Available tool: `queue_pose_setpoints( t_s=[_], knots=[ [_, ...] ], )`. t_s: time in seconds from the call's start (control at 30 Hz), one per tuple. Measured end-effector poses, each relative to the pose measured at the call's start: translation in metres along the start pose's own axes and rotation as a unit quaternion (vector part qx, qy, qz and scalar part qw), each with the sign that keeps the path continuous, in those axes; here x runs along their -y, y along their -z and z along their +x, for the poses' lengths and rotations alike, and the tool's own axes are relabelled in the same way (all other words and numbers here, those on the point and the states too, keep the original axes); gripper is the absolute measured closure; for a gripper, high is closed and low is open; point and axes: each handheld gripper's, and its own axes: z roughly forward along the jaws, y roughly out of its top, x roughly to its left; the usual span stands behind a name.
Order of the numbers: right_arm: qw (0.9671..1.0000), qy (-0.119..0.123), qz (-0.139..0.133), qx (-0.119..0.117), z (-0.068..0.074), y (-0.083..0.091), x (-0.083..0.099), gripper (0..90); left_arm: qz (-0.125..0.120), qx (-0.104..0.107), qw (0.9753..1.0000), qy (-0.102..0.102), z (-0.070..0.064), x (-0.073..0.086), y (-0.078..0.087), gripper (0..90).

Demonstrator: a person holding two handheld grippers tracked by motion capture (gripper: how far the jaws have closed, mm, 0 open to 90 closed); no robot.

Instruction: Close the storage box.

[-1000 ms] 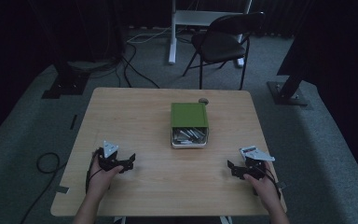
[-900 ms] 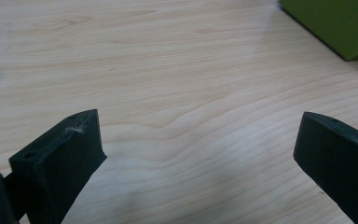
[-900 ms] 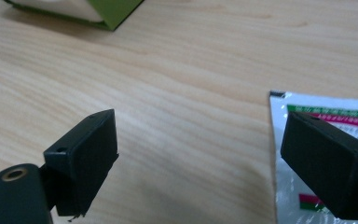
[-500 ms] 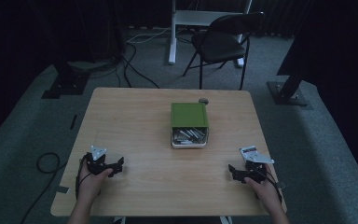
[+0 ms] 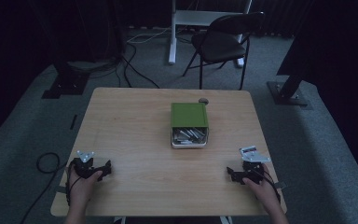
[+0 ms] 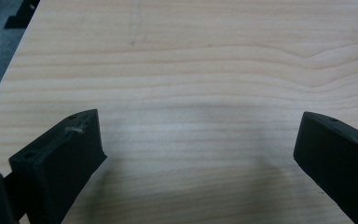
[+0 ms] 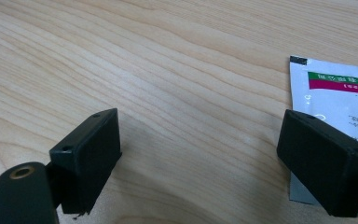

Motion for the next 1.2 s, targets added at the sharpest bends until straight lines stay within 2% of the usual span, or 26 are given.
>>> queue_pose_setpoints(
  t_s=[0.3, 0.4, 0.53, 0.77, 1.2],
  knots=[
    [1.0000, 0.000, 0.000, 0.000, -0.0001, -0.0001, 0.0000, 12.5, 0.010, -0.005, 0.9999, 0.003, 0.0042, 0.0036, 0.0017, 1.9],
    [1.0000, 0.000, 0.001, -0.001, -0.0001, -0.0001, 0.0000, 12.5, 0.030, -0.005, 0.9995, 0.004, 0.0060, 0.0048, 0.0007, 1.9],
    [1.0000, 0.000, 0.001, -0.001, -0.0001, -0.0001, 0.0000, 12.4, 0.031, -0.004, 0.9995, 0.002, 0.0068, 0.0046, 0.0006, 1.9],
    [1.0000, 0.003, 0.001, -0.004, 0.0004, -0.0003, -0.0001, 11.6, 0.033, 0.009, 0.9993, -0.011, 0.0087, 0.0025, -0.0014, 1.8],
    [1.0000, 0.004, 0.002, -0.005, 0.0004, -0.0003, -0.0001, 11.5, 0.032, 0.008, 0.9994, -0.011, 0.0085, 0.0026, -0.0015, 1.8]
  ],
)
